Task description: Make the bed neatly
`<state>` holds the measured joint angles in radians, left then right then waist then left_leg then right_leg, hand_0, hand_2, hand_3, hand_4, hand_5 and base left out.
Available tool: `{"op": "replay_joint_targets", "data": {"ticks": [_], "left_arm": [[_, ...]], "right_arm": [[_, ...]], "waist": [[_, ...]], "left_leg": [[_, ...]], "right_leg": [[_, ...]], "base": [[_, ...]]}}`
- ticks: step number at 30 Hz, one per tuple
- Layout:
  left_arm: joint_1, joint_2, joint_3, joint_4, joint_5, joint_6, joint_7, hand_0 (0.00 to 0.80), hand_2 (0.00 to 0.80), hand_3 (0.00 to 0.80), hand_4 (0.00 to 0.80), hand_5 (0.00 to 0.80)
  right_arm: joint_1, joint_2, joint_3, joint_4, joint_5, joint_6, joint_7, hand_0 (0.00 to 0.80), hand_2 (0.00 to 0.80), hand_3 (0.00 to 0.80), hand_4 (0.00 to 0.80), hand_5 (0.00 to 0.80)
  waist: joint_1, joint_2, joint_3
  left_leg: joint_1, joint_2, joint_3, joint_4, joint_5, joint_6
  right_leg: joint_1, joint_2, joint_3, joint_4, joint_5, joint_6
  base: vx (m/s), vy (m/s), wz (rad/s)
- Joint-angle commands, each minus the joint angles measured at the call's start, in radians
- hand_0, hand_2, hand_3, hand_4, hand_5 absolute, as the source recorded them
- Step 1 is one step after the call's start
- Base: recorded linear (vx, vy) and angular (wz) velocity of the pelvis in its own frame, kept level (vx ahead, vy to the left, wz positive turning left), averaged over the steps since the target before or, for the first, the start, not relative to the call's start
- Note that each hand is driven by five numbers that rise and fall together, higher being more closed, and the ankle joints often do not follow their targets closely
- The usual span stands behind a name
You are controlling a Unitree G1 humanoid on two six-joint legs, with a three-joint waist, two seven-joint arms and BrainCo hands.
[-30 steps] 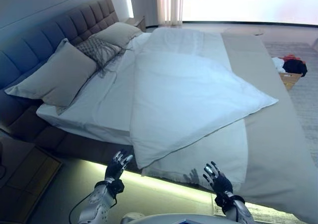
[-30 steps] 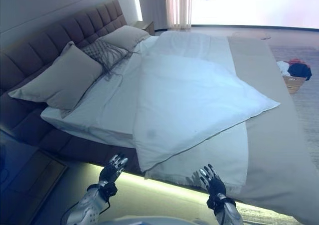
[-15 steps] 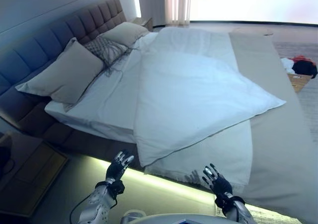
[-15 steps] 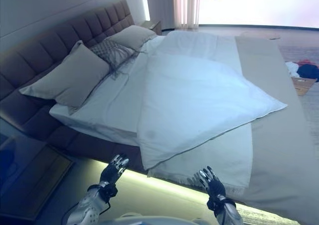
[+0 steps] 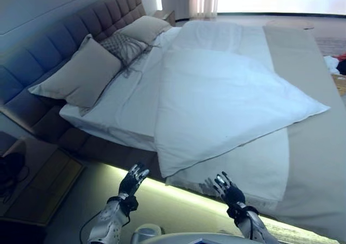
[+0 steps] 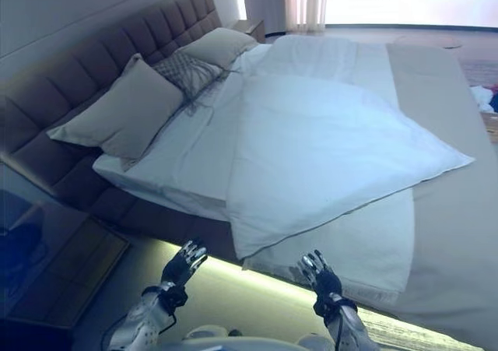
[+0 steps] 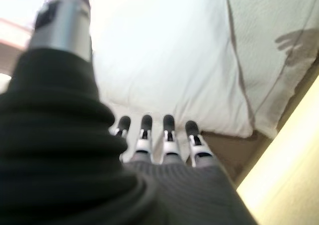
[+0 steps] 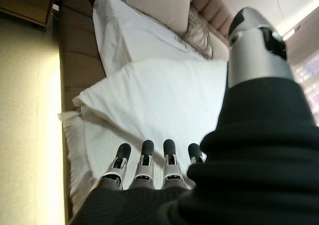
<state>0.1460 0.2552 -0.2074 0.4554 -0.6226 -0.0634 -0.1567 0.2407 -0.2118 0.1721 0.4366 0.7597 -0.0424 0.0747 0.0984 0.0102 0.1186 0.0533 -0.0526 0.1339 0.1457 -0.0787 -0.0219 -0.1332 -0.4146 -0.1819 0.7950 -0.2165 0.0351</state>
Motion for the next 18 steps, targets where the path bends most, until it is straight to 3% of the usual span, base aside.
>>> {"op": "replay_joint_targets", "data": {"ticks": [1,3,5,8,11,15,18], "left_arm": [[0.005,0.055,0.041,-0.115,-0.008,-0.033,-0.013,0.000,0.000,0.000,0.000,0.000],[-0.001,0.059,0.037,-0.133,-0.026,-0.029,0.007,0.000,0.000,0.000,0.000,0.000],[-0.023,0.060,0.030,-0.140,-0.037,-0.028,0.031,0.000,0.000,0.000,0.000,0.000],[-0.051,0.071,0.033,-0.127,-0.044,-0.028,0.018,0.000,0.000,0.000,0.000,0.000],[-0.051,0.068,0.039,-0.117,-0.036,-0.048,-0.012,0.000,0.000,0.000,0.000,0.000],[-0.031,0.057,0.045,-0.135,-0.044,-0.035,-0.009,0.000,0.000,0.000,0.000,0.000],[0.001,0.054,0.062,-0.156,-0.067,-0.023,-0.040,0.000,0.000,0.000,0.000,0.000]], "right_arm": [[0.024,0.010,-0.048,-0.071,0.051,-0.054,0.016,0.000,0.000,0.000,0.000,0.000],[0.028,0.003,-0.059,-0.056,0.056,-0.051,0.038,0.000,0.000,0.000,0.000,0.000],[0.011,-0.006,-0.069,-0.025,0.062,-0.057,0.066,0.000,0.000,0.000,0.000,0.000],[-0.038,-0.019,-0.067,0.014,0.087,-0.052,0.071,0.000,0.000,0.000,0.000,0.000],[-0.044,-0.017,-0.057,0.029,0.085,-0.049,0.076,0.000,0.000,0.000,0.000,0.000],[-0.038,-0.020,-0.060,0.071,0.080,-0.052,0.070,0.000,0.000,0.000,0.000,0.000],[-0.025,-0.024,-0.053,0.033,0.098,-0.047,0.091,0.000,0.000,0.000,0.000,0.000]], "waist": [[-0.010,0.004,0.017],[-0.021,-0.017,0.018],[-0.040,-0.061,0.021],[-0.053,-0.089,0.027],[-0.046,-0.104,0.022],[-0.040,-0.107,0.011],[-0.043,-0.111,0.005]], "left_leg": [[0.000,-0.063,-0.052,0.024,-0.041,0.154],[0.011,-0.083,-0.068,0.026,-0.057,0.150],[0.028,-0.108,-0.089,0.036,-0.091,0.132],[0.073,-0.108,-0.077,0.041,-0.142,0.115],[0.092,-0.101,-0.065,0.063,-0.172,0.117],[0.093,-0.062,-0.047,0.143,-0.222,0.109],[0.079,-0.028,-0.054,0.202,-0.156,0.082]], "right_leg": [[-0.086,0.051,0.056,-0.160,0.392,0.096],[-0.082,0.073,0.029,-0.294,0.417,0.106],[-0.085,0.083,0.001,-0.555,0.459,0.136],[-0.093,0.110,-0.065,-0.791,0.519,0.173],[-0.088,0.130,-0.105,-0.793,0.514,0.173],[-0.041,0.133,-0.076,-0.717,0.473,0.169],[-0.020,0.154,-0.079,-0.681,0.430,0.148]], "base": [[0.175,0.061,0.10],[0.228,-0.084,0.01],[0.359,-0.231,-0.14],[0.375,-0.211,-0.18],[0.309,-0.159,-0.01],[0.357,-0.244,0.24],[0.290,-0.260,0.23]]}}
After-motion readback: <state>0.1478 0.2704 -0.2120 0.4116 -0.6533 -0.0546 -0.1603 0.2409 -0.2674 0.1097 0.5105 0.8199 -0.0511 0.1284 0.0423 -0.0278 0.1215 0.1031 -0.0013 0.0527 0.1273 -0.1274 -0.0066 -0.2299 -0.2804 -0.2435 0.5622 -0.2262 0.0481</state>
